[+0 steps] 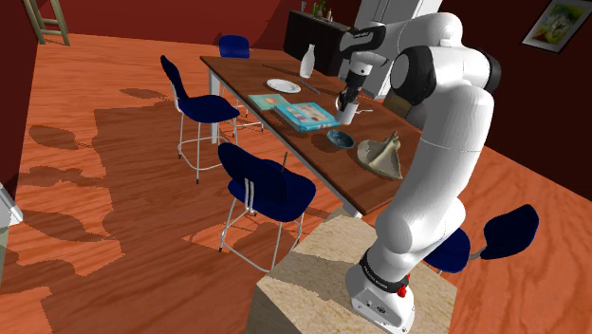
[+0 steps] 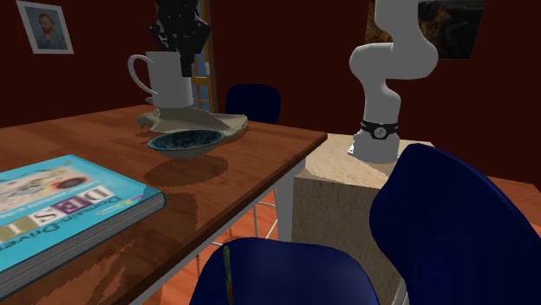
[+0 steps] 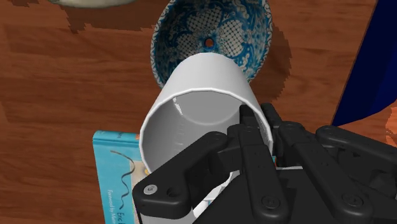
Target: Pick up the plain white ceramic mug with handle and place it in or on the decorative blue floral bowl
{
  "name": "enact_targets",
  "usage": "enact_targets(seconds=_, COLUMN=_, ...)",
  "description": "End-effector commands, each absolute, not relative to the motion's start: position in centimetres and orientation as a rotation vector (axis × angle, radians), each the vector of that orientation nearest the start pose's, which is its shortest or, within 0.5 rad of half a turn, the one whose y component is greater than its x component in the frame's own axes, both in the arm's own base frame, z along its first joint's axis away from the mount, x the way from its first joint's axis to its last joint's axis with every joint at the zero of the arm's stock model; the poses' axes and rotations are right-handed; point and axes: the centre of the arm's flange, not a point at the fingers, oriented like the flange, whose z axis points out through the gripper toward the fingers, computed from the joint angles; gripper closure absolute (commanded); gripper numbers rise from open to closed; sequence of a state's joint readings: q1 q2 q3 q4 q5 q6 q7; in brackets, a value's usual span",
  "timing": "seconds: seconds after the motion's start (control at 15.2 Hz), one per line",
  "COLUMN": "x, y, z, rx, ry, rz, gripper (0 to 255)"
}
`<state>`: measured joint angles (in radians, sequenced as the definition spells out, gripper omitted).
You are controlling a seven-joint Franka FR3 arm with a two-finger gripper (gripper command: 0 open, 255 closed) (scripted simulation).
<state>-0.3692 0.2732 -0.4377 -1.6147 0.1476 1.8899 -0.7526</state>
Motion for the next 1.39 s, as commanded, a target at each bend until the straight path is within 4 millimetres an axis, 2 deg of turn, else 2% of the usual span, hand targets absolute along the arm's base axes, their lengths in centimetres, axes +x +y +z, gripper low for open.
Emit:
enact_targets(seconds=0.0, x=46.8, y=-43.6, z=47.1, rx=-3.14, ry=0.129, rz=-0.062, gripper=255)
enact_targets(seconds=0.86, x=46.8, y=-43.6, z=40.2, rx=-3.14, ry=0.129, rz=-0.062, gripper=255)
enact_targets(seconds=1.32, x=46.8, y=-43.6, z=40.2, rx=-3.14, ry=0.129, rz=-0.062, gripper=255)
